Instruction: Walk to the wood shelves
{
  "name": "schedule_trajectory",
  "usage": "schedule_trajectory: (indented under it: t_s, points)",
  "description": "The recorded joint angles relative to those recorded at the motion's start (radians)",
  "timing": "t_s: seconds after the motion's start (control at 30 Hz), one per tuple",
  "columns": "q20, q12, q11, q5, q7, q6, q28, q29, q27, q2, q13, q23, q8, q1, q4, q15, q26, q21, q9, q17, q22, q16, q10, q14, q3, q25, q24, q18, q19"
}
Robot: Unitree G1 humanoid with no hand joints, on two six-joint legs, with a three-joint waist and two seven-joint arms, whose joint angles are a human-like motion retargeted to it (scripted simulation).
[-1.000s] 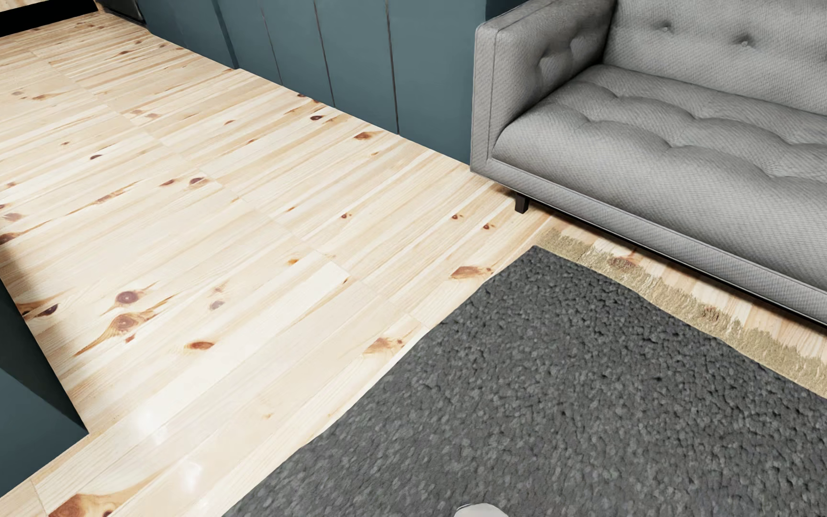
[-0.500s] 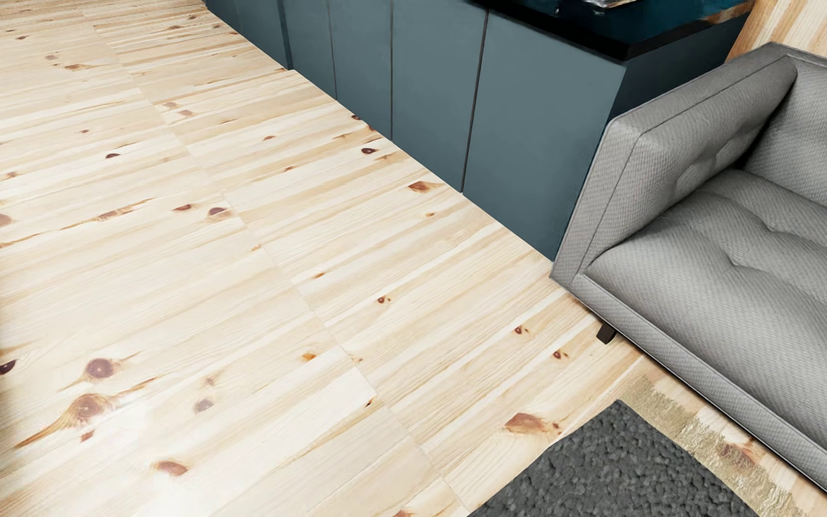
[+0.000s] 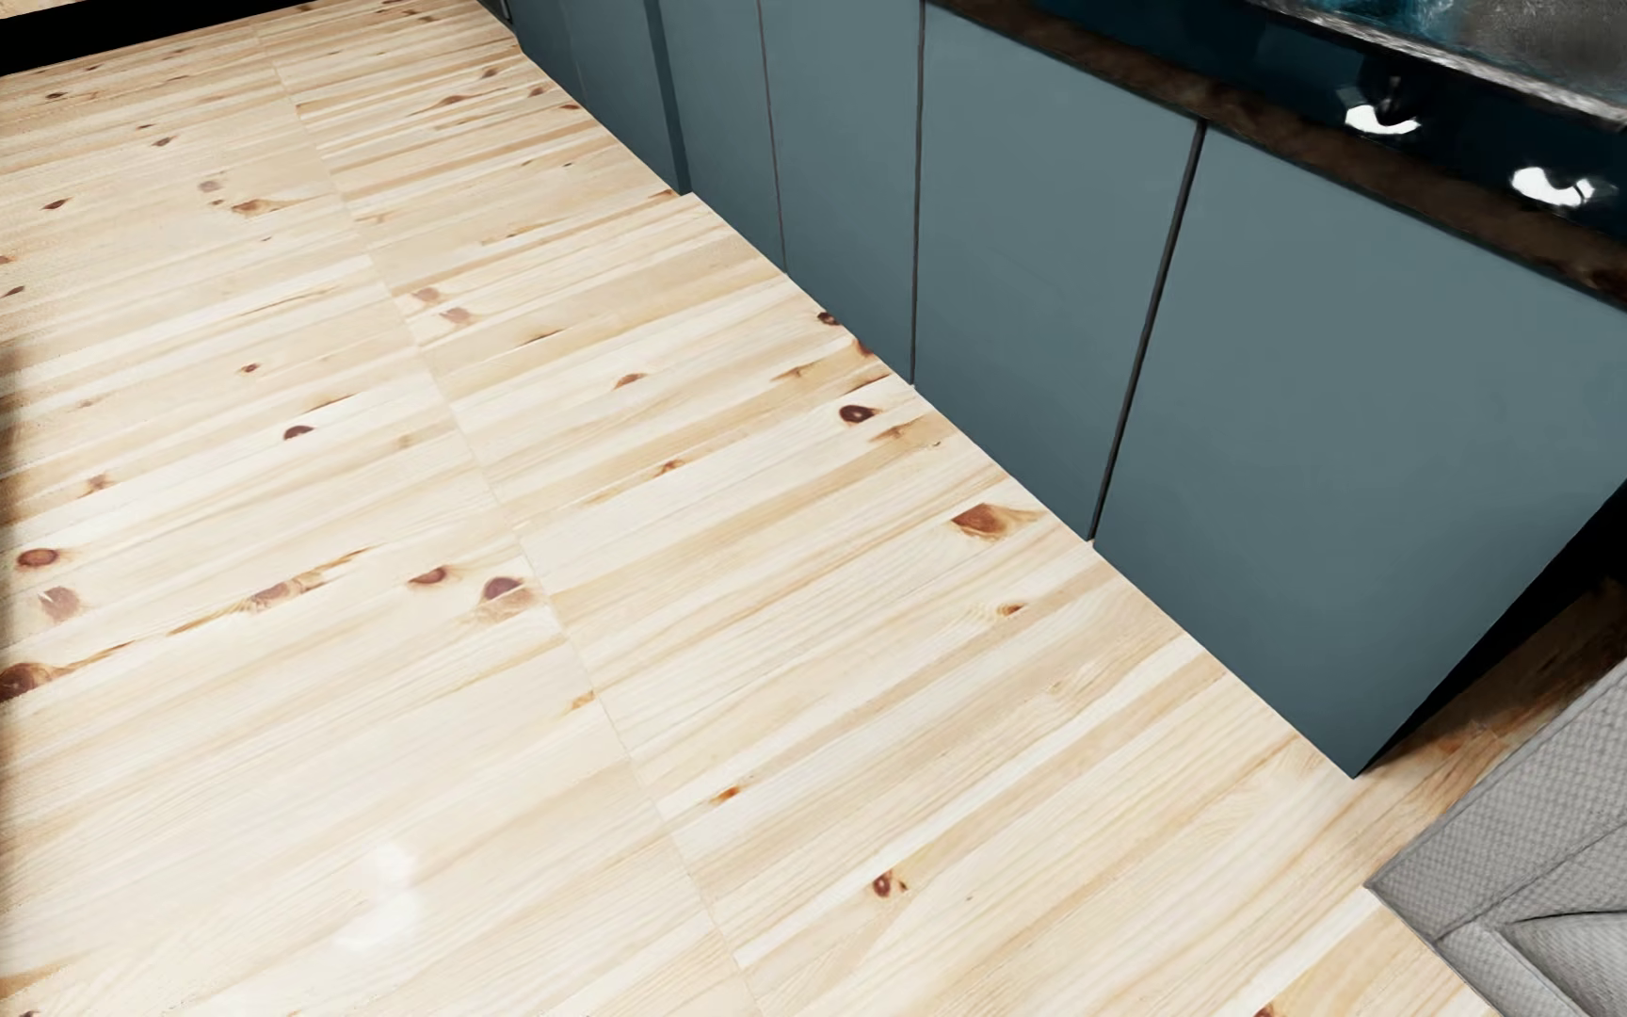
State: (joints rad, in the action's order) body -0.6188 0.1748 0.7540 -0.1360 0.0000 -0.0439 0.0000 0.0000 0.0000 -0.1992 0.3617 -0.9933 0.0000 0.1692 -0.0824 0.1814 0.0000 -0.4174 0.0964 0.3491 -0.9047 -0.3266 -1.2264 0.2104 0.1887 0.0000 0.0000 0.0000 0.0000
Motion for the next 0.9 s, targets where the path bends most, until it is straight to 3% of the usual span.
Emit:
schedule_trajectory:
  t_s: [0.1,0.13,0.23,0.27,0.3,0.33,0.37,0.4,0.43,0.47,0.53,0.6,0.67,0.7,0.77,0.8,0.83,0.87,0.9]
  points:
    - [-0.036,0.088,-0.153,-0.044,0.000,0.067,0.000,0.000,0.000,0.266,0.016,0.157,0.000,0.262,0.001,0.106,0.000,-0.026,-0.009,0.012,0.007,-0.011,0.362,0.079,-0.181,0.000,0.000,0.000,0.000]
    - [-0.024,0.114,-0.181,-0.043,0.000,0.067,0.000,0.000,0.000,0.342,0.011,0.210,0.000,0.332,0.014,0.135,0.000,-0.012,-0.011,0.027,0.010,-0.023,0.503,0.024,-0.236,0.000,0.000,0.000,0.000]
    - [-0.036,0.193,-0.193,-0.047,0.000,0.077,0.000,0.000,0.000,0.499,-0.055,0.250,0.000,0.427,0.117,0.171,0.000,-0.038,-0.016,0.077,-0.039,-0.055,0.745,-0.460,-0.426,0.000,0.000,0.000,0.000]
    - [-0.025,0.227,-0.192,-0.067,0.000,0.094,0.000,0.000,0.000,0.546,-0.071,0.234,0.000,0.465,0.142,0.123,0.000,-0.036,-0.024,0.080,-0.074,-0.058,0.723,-0.287,-0.467,0.000,0.000,0.000,0.000]
    - [-0.054,0.246,-0.168,-0.094,0.000,0.120,0.000,0.000,0.000,0.569,-0.072,0.228,0.000,0.539,0.126,0.018,0.000,-0.004,-0.035,0.075,-0.100,-0.061,0.615,0.012,-0.463,0.000,0.000,0.000,0.000]
    - [-0.098,0.241,-0.085,-0.137,0.000,0.179,0.000,0.000,0.000,0.536,-0.067,0.201,0.000,0.574,0.060,-0.161,0.000,0.015,-0.047,0.056,-0.143,-0.060,0.521,0.102,-0.443,0.000,0.000,0.000,0.000]
    - [-0.141,0.222,0.053,-0.117,0.000,0.179,0.000,0.000,0.000,0.493,-0.054,0.157,0.000,0.535,0.020,-0.321,0.000,0.019,-0.041,0.046,-0.169,-0.060,0.464,0.054,-0.407,0.000,0.000,0.000,0.000]
    - [-0.127,0.212,0.244,-0.104,0.000,0.186,0.000,0.000,0.000,0.372,-0.057,0.132,0.000,0.506,-0.030,-0.361,0.000,-0.009,-0.046,0.044,-0.151,-0.064,0.425,0.015,-0.377,0.000,0.000,0.000,0.000]
    - [-0.067,0.200,0.419,-0.115,0.000,0.195,0.000,0.000,0.000,0.305,-0.067,0.121,0.000,0.401,-0.090,-0.267,0.000,-0.032,-0.017,0.042,-0.150,-0.048,0.445,-0.013,-0.329,0.000,0.000,0.000,0.000]
    - [-0.061,0.165,0.550,-0.066,0.000,0.179,0.000,0.000,0.000,0.194,-0.060,0.111,0.000,0.301,-0.127,-0.125,0.000,-0.038,-0.002,0.037,-0.127,-0.046,0.474,-0.053,-0.288,0.000,0.000,0.000,0.000]
    - [-0.043,0.100,0.613,-0.017,0.000,0.153,0.000,0.000,0.000,-0.053,-0.036,0.111,0.000,0.097,-0.177,0.074,0.000,-0.067,-0.010,0.024,-0.006,-0.058,0.580,-0.200,-0.182,0.000,0.000,0.000,0.000]
    - [0.061,0.060,0.341,0.035,0.000,0.104,0.000,0.000,0.000,-0.138,-0.014,0.116,0.000,-0.179,-0.121,0.081,0.000,-0.074,0.031,0.027,0.128,-0.066,0.715,-0.336,-0.059,0.000,0.000,0.000,0.000]
    - [0.121,-0.026,-0.021,0.005,0.000,0.084,0.000,0.000,0.000,-0.221,0.007,0.129,0.000,-0.339,-0.088,0.028,0.000,-0.057,0.016,0.032,0.211,-0.066,0.801,-0.503,0.035,0.000,0.000,0.000,0.000]
    - [0.136,-0.066,-0.220,-0.016,0.000,0.092,0.000,0.000,0.000,-0.239,0.013,0.137,0.000,-0.388,-0.082,0.019,0.000,-0.049,0.000,0.027,0.260,-0.077,0.812,-0.558,0.069,0.000,0.000,0.000,0.000]
    - [0.171,-0.114,-0.280,-0.056,0.000,0.095,0.000,0.000,0.000,-0.309,0.032,0.139,0.000,-0.500,-0.032,0.054,0.000,-0.037,-0.024,0.026,0.318,-0.086,0.816,-0.616,0.111,0.000,0.000,0.000,0.000]
    - [0.200,-0.097,-0.187,-0.045,0.000,0.088,0.000,0.000,0.000,-0.317,0.039,0.129,0.000,-0.568,0.004,0.060,0.000,-0.031,-0.016,0.025,0.354,-0.086,0.795,-0.600,0.135,0.000,0.000,0.000,0.000]
    - [0.218,-0.085,-0.074,-0.037,0.000,0.074,0.000,0.000,0.000,-0.375,0.033,0.090,0.000,-0.569,0.022,-0.030,0.000,-0.037,-0.043,0.023,0.343,-0.071,0.726,-0.527,0.146,0.000,0.000,0.000,0.000]
    - [0.219,-0.059,0.046,0.017,0.000,0.025,0.000,0.000,0.000,-0.393,0.032,0.036,0.000,-0.563,0.065,-0.062,0.000,-0.044,-0.061,0.020,0.285,-0.040,0.611,-0.351,0.145,0.000,0.000,0.000,0.000]
    - [0.200,-0.025,0.118,0.052,0.000,0.016,0.000,0.000,0.000,-0.336,0.016,-0.010,0.000,-0.534,0.075,-0.019,0.000,-0.061,-0.047,0.021,0.238,-0.027,0.448,-0.124,0.121,0.000,0.000,0.000,0.000]
